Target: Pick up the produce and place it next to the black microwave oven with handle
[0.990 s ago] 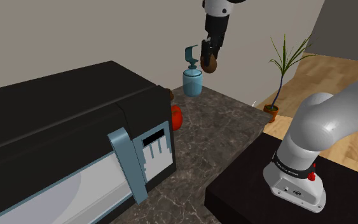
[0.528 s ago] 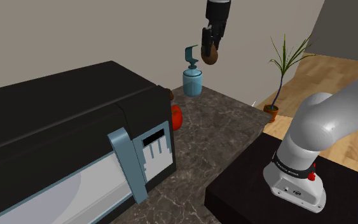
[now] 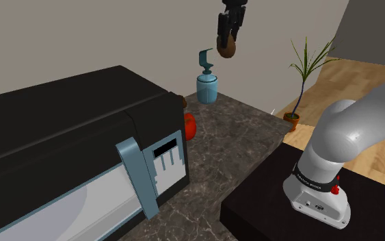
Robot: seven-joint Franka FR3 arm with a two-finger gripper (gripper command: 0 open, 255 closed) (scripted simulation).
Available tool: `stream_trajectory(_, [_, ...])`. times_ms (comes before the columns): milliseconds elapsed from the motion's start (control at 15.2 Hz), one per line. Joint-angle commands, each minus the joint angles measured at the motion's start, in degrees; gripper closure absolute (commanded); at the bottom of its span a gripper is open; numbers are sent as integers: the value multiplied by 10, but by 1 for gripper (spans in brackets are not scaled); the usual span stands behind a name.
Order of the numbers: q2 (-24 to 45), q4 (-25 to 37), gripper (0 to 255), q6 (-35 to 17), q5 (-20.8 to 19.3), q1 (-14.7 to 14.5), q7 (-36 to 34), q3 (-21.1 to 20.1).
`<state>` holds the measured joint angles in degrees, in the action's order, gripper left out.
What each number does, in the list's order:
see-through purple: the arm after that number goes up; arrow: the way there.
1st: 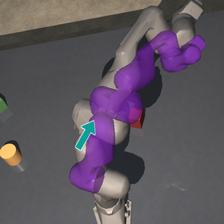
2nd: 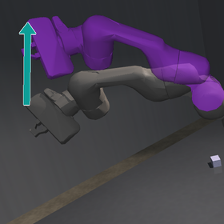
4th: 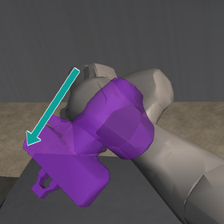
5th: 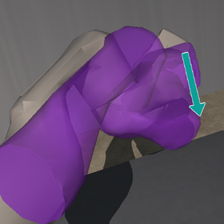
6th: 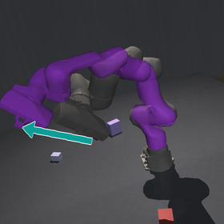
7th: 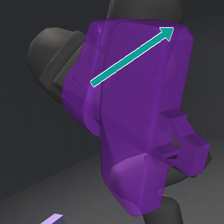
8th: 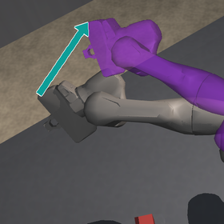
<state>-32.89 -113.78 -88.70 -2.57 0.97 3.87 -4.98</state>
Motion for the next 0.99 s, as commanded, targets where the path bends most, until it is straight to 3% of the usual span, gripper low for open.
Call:
stream_trajectory(0, [9,23,255,15,0,0,0,-1])
stream_trajectory(726, [52,144,255,92,-3,3,4,-3])
stream_trajectory(924, [65,158,255,96,6,-6,-40,-38])
